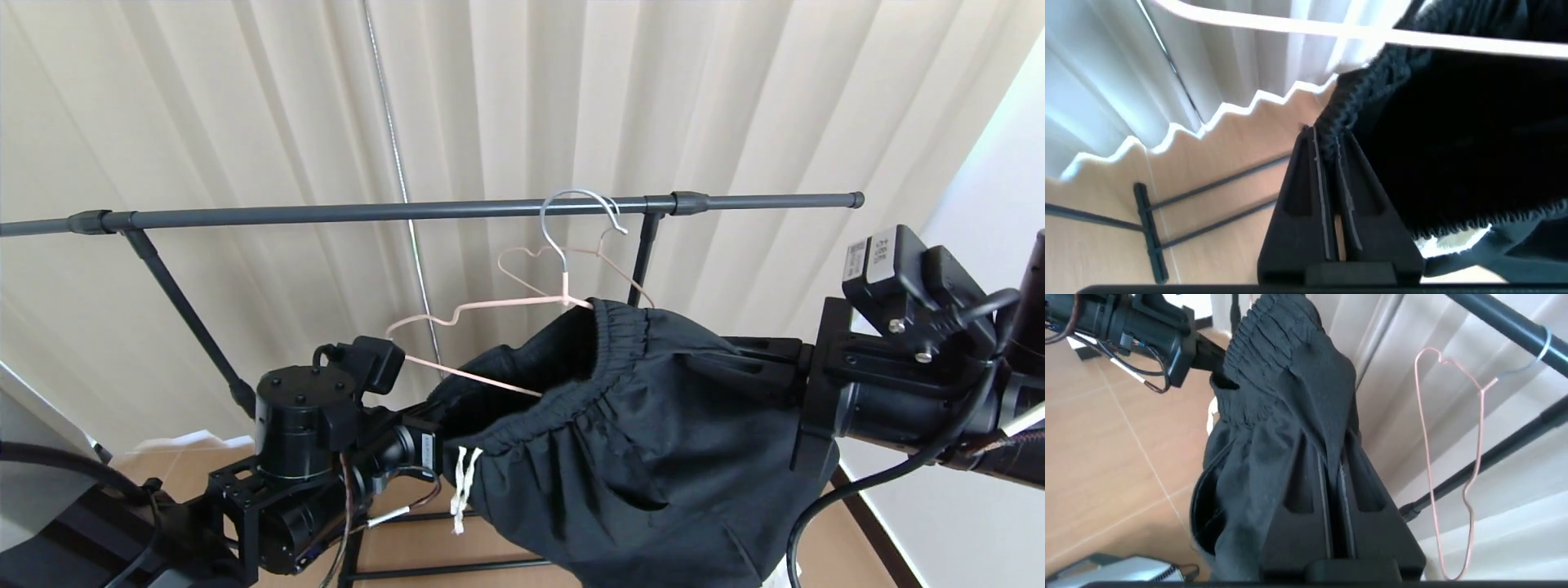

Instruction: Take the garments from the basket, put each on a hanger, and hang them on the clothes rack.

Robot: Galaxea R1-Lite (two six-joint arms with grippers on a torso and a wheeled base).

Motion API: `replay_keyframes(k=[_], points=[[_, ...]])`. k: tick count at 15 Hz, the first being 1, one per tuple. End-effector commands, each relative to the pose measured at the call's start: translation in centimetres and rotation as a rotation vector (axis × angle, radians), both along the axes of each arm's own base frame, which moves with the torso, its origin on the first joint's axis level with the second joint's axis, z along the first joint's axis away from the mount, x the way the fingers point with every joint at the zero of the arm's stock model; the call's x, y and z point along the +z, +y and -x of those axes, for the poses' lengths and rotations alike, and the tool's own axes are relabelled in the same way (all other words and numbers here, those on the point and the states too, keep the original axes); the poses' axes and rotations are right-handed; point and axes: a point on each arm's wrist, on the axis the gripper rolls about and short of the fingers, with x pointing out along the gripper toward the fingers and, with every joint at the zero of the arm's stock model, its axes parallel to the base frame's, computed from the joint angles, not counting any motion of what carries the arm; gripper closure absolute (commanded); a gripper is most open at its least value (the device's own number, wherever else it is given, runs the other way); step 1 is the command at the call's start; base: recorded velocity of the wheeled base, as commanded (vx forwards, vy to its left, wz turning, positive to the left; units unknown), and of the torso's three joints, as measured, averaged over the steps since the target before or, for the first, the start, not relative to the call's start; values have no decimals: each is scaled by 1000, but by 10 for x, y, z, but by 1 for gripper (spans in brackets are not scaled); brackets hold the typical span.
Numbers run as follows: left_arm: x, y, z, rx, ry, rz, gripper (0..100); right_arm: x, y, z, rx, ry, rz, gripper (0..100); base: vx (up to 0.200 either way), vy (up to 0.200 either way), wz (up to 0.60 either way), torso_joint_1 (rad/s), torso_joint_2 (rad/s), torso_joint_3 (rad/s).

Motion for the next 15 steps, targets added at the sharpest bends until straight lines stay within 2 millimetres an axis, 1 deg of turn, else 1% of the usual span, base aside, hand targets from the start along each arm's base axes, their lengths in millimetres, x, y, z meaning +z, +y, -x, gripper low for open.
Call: replay_keyframes(k=[1,3,6,10,15], points=[[9,9,-3,31,-31,13,100,-21,-7,7,-7,33,-9,100,0,0,0,0,0,0],[13,15,-7,58,-46,20,100,-27,-12,7,-20,29,-36,100,0,0,0,0,0,0],[15,22,-11,80,-56,10,100,-27,-15,6,-23,17,-47,100,0,0,0,0,0,0],[19,38,-23,142,-74,18,100,-31,-20,5,-47,26,-34,100,0,0,0,0,0,0],[21,39,-25,149,-83,23,100,-41,-24,7,-40,-17,50,100,0,0,0,0,0,0]])
